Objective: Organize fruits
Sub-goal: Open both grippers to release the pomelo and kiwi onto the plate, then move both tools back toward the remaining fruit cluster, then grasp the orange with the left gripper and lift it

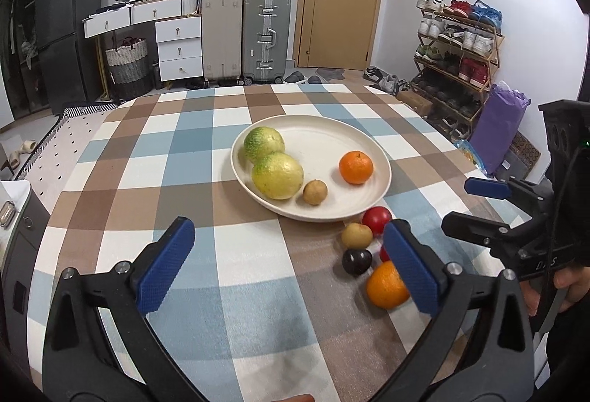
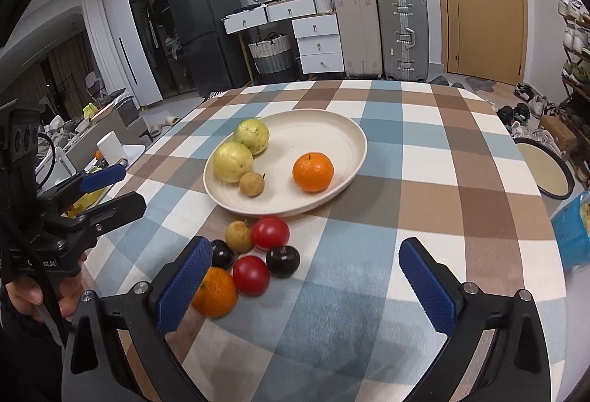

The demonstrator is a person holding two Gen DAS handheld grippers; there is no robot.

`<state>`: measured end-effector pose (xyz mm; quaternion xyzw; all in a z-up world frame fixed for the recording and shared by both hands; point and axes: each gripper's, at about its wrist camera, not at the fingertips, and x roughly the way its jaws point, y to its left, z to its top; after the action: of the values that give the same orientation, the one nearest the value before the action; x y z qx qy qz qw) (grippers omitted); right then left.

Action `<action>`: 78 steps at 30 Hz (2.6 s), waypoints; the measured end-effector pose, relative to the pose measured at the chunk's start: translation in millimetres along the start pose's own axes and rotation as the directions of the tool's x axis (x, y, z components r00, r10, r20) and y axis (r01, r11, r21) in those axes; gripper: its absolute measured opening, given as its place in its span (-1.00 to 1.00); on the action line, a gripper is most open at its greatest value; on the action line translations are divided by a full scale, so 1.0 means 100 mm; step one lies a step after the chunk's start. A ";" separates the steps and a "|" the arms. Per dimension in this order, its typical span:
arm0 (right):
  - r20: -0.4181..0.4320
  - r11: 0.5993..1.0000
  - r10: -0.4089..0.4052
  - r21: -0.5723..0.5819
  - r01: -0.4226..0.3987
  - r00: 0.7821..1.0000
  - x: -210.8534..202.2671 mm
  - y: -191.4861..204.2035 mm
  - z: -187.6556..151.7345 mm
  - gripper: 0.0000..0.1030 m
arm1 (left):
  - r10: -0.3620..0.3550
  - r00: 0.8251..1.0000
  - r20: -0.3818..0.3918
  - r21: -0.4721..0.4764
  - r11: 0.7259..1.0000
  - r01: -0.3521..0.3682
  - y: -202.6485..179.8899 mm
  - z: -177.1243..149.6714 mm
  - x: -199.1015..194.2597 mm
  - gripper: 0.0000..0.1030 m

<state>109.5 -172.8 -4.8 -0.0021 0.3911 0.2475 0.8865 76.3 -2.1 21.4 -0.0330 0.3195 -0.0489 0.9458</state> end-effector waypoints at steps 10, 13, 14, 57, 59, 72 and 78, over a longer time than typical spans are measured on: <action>-0.021 1.000 -0.022 0.008 0.022 1.000 -0.09 -0.01 -0.14 1.00 | -0.025 0.999 -0.034 -0.006 1.000 0.025 -0.09 -0.18 -0.03 0.98; -0.030 1.000 -0.030 0.005 0.030 0.999 -0.09 -0.01 -0.18 1.00 | -0.036 0.998 -0.044 0.002 0.999 0.036 -0.14 -0.21 -0.02 0.98; -0.033 0.999 -0.031 0.005 0.032 0.999 -0.08 -0.02 -0.18 1.00 | -0.039 0.998 -0.047 0.003 0.999 0.039 -0.16 -0.23 -0.01 0.98; -0.088 0.998 -0.067 -0.014 0.066 0.994 0.07 -0.15 -0.32 1.00 | -0.112 0.970 -0.217 0.047 0.991 0.125 -0.66 -0.41 0.56 0.80; -0.086 0.997 -0.073 -0.019 0.072 0.994 0.06 -0.15 -0.32 1.00 | -0.132 0.967 -0.220 0.045 0.988 0.145 -0.67 -0.41 0.56 0.68; -0.090 0.996 -0.084 -0.022 0.082 0.992 0.06 -0.17 -0.31 1.00 | -0.182 0.954 -0.240 0.010 0.982 0.190 -0.64 -0.43 0.59 0.25; -0.094 0.997 -0.083 -0.020 0.081 0.992 0.08 -0.16 -0.31 1.00 | -0.219 0.944 -0.247 0.011 0.974 0.228 -0.67 -0.45 0.57 -0.18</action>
<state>99.9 -189.7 -35.3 -0.0369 0.4303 0.2137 0.8763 89.3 -76.3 -42.9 -0.0441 0.4266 -0.1659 0.8880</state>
